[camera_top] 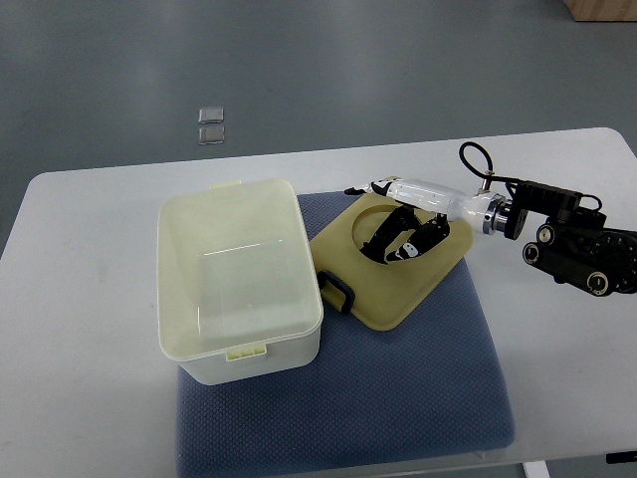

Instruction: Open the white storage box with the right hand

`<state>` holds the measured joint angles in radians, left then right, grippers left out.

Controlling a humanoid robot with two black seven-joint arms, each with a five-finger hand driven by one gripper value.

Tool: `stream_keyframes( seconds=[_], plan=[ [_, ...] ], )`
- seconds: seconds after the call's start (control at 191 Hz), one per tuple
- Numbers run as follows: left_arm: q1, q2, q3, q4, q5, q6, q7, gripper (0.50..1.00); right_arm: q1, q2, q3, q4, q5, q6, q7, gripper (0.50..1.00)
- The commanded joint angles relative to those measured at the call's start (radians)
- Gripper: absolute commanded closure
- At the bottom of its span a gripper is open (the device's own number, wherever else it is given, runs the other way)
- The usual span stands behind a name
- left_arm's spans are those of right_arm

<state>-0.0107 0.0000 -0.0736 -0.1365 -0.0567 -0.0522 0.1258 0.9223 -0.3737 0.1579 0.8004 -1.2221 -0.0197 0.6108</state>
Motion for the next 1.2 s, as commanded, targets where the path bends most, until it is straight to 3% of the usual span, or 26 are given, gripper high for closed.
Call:
stream_keyframes(
  seconds=[0.0, 0.282, 0.496, 0.778, 1.107, 1.196],
  plan=[
    [0.000, 0.000, 0.000, 0.000, 0.000, 0.000, 0.000, 0.500, 0.003, -0.002, 0.000, 0.000, 0.121, 0.004, 0.000, 0.570],
    [0.000, 0.000, 0.000, -0.005, 0.000, 0.000, 0.000, 0.500, -0.002, 0.001, 0.041, -0.001, 0.607, 0.072, 0.000, 0.570],
    [0.000, 0.000, 0.000, -0.003, 0.000, 0.000, 0.000, 0.500, -0.033, 0.001, 0.150, -0.010, 0.808, 0.124, 0.000, 0.570],
    [0.000, 0.000, 0.000, 0.000, 0.000, 0.000, 0.000, 0.500, -0.066, 0.090, 0.173, -0.082, 1.082, 0.124, 0.000, 0.570],
    [0.000, 0.000, 0.000, 0.000, 0.000, 0.000, 0.000, 0.500, -0.092, 0.125, 0.285, -0.086, 1.372, 0.119, -0.144, 0.570],
    [0.000, 0.000, 0.000, 0.000, 0.000, 0.000, 0.000, 0.500, -0.094, 0.136, 0.287, -0.086, 1.377, 0.124, -0.148, 0.570]
  ],
)
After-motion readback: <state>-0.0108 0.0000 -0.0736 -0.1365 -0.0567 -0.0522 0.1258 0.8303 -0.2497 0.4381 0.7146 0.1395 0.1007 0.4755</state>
